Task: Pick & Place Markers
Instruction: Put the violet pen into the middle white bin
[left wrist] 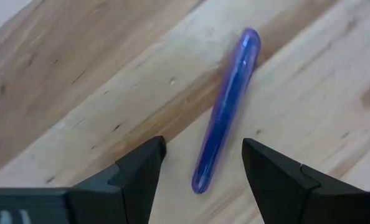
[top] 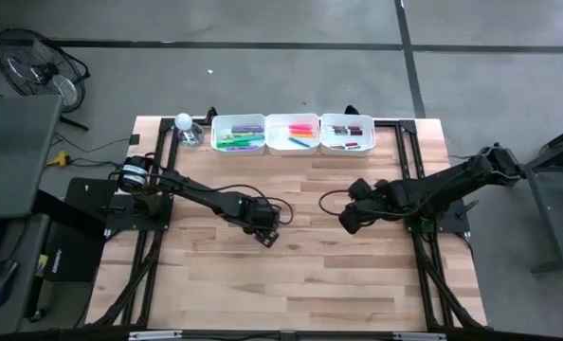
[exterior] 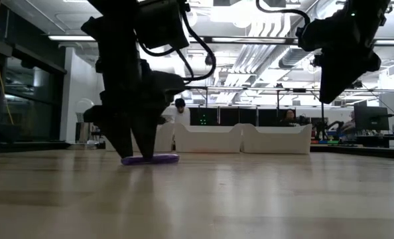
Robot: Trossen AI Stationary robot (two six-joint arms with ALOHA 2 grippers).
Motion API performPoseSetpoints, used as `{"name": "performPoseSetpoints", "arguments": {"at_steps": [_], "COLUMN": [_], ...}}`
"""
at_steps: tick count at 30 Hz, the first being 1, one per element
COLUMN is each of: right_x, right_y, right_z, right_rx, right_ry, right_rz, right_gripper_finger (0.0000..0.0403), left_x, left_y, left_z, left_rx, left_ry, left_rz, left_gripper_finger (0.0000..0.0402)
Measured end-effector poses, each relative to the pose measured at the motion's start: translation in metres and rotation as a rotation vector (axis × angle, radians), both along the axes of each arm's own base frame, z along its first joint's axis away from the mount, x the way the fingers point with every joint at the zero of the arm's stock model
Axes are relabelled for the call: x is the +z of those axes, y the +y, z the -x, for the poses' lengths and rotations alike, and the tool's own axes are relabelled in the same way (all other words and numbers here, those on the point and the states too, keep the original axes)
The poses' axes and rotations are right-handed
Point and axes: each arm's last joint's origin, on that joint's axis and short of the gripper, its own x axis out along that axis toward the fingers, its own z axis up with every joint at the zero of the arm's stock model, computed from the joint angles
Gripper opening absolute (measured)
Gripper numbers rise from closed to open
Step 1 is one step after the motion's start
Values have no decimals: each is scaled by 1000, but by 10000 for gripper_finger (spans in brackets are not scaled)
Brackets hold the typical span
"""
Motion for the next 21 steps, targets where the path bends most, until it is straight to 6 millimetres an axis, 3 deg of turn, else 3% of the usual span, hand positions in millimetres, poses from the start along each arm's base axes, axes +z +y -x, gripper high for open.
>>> {"name": "performPoseSetpoints", "arguments": {"at_steps": [10,21], "right_x": [1,4], "right_y": [1,2], "right_z": [-5,-11], "right_rx": [30,70], "right_ry": [-46,-98], "right_rz": [1,12], "right_gripper_finger": [55,55], "left_x": [-2,-2], "left_y": [-9,-12], "left_z": [3,4], "left_rx": [-267,-293], "left_ry": [0,-6], "left_rz": [-85,-155], "left_gripper_finger": [224,224]}}
